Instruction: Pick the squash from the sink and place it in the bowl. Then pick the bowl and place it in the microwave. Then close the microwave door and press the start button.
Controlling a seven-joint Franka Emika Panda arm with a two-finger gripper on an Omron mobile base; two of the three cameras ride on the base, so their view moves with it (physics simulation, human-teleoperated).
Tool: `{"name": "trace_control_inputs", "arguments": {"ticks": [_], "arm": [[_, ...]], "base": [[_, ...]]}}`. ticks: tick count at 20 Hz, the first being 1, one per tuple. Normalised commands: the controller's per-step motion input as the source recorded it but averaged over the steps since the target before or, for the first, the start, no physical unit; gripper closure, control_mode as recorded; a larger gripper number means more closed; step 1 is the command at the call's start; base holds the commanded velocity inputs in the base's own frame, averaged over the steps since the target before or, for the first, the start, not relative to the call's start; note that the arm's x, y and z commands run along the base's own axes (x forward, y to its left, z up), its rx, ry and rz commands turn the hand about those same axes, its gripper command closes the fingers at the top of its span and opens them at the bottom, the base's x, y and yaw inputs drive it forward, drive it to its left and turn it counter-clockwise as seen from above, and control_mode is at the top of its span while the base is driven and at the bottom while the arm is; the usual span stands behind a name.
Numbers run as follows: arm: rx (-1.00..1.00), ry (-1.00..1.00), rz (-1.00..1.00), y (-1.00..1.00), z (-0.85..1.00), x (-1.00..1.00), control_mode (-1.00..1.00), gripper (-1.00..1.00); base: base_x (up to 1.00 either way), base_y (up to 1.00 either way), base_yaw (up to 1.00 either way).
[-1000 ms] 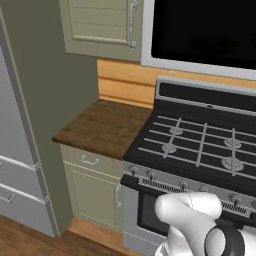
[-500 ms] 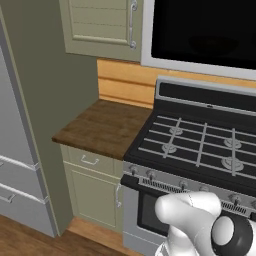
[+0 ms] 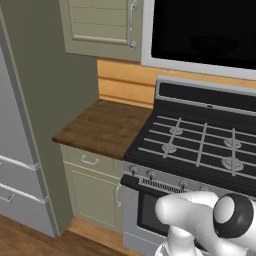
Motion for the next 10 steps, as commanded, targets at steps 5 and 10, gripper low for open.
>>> {"name": "trace_control_inputs", "arguments": {"ticks": [5, 10], "arm": [[0.07, -0.14, 0.0, -0.27, 0.0, 0.19, -1.0, 1.0], [0.03, -0.3, 0.0, -0.36, -0.08, 0.13, -1.0, 1.0]], "base": [[0.0, 0.0, 0.0], [0.0, 0.0, 0.0]]}}
